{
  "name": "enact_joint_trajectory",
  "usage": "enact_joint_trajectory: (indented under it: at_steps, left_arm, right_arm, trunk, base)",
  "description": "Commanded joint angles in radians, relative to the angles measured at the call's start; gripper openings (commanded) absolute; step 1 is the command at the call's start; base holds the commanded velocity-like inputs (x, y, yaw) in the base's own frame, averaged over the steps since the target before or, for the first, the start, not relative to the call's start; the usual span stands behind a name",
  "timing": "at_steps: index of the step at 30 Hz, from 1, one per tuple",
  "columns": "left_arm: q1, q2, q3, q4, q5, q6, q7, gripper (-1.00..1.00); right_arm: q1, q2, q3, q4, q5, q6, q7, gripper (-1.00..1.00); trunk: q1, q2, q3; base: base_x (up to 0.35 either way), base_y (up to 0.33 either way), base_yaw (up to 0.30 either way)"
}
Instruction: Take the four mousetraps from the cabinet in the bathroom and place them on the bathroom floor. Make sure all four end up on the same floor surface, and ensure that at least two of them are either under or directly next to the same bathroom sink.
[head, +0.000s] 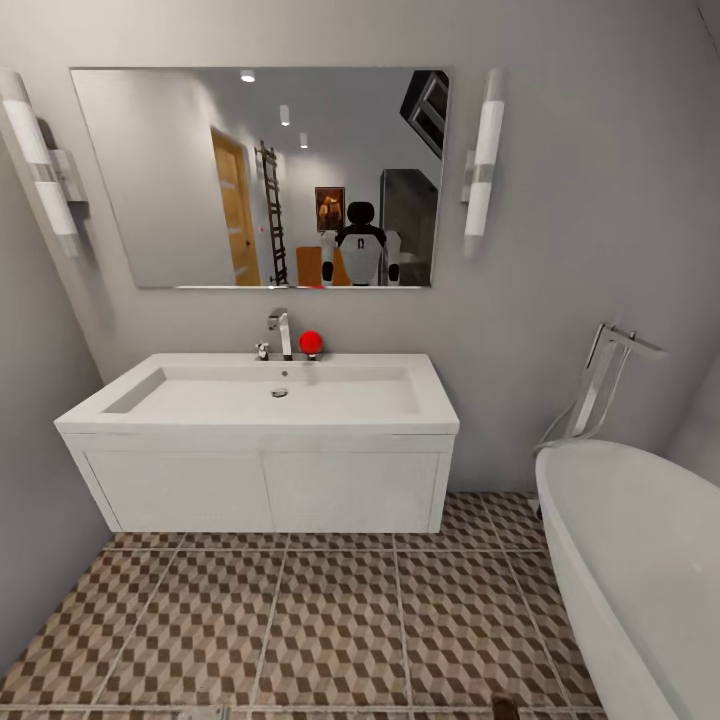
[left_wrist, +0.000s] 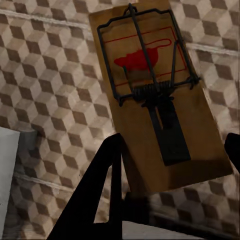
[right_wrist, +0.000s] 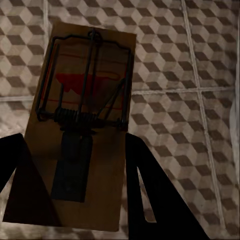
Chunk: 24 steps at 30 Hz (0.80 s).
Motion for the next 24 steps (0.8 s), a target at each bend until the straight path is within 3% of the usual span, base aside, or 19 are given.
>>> enact_joint_trajectory:
  at_steps: [1,3,6,8,11,14,16,18,20,24]
  left_arm:
    - [-0.001,0.002,-0.008,-0.027,0.006,0.055,0.0,-1.0]
    - [-0.001,0.013,-0.007,-0.117,0.006,0.161,0.0,-1.0]
    - [-0.001,0.031,-0.007,-0.261,0.006,0.279,0.0,-1.0]
    - [-0.001,0.041,-0.007,-0.334,0.006,0.309,0.002,-1.0]
    - [-0.001,0.049,-0.008,-0.377,0.007,0.309,0.004,-1.0]
    - [-0.001,0.05,-0.011,-0.329,0.007,0.218,0.003,-1.0]
    - [-0.001,0.051,-0.01,-0.255,0.008,0.097,0.001,-1.0]
    - [-0.001,0.051,-0.01,-0.186,0.009,-0.02,0.0,-1.0]
    - [-0.001,0.053,-0.011,-0.162,0.009,-0.058,-0.001,-1.0]
    - [-0.001,0.053,-0.011,-0.149,0.009,-0.085,-0.002,-1.0]
  right_arm:
    - [-0.012,0.0,0.001,-0.019,-0.007,0.059,-0.012,-1.0]
    - [-0.032,0.004,0.001,-0.069,-0.008,0.161,-0.025,-1.0]
    - [-0.072,0.016,0.001,-0.124,-0.009,0.24,-0.033,-1.0]
    - [-0.107,0.032,0.002,-0.135,-0.008,0.258,-0.036,-1.0]
    - [-0.127,0.051,0.003,-0.135,-0.004,0.261,-0.037,-1.0]
    - [-0.133,0.054,0.006,-0.091,-0.003,0.226,-0.037,-1.0]
    - [-0.134,0.045,0.006,-0.039,-0.002,0.141,-0.036,-1.0]
    - [-0.134,0.01,0.007,0.002,-0.004,0.014,-0.032,-1.0]
    - [-0.134,-0.01,0.008,0.019,-0.006,-0.032,-0.022,-1.0]
    - [-0.135,-0.022,0.008,0.033,-0.006,-0.056,0.023,-1.0]
  trunk:
    - [0.0,-0.001,-0.001]
    - [0.0,-0.001,-0.001]
    - [0.0,-0.001,-0.001]
    - [0.0,-0.001,-0.001]
    - [0.0,-0.001,-0.001]
    - [0.0,-0.001,-0.001]
    - [0.0,-0.001,-0.001]
    - [0.0,-0.001,-0.001]
    - [0.0,-0.001,-0.001]
    - [0.0,-0.001,-0.001]
  base:
    - [0.0,0.0,0.0]
    - [0.0,0.0,0.0]
    - [0.0,0.0,0.0]
    - [0.0,0.0,0.0]
    - [0.0,0.0,0.0]
    - [0.0,0.0,0.0]
    - [0.0,0.0,0.0]
    - [0.0,0.0,0.0]
    - [0.0,0.0,0.0]
    - [0.0,0.0,0.0]
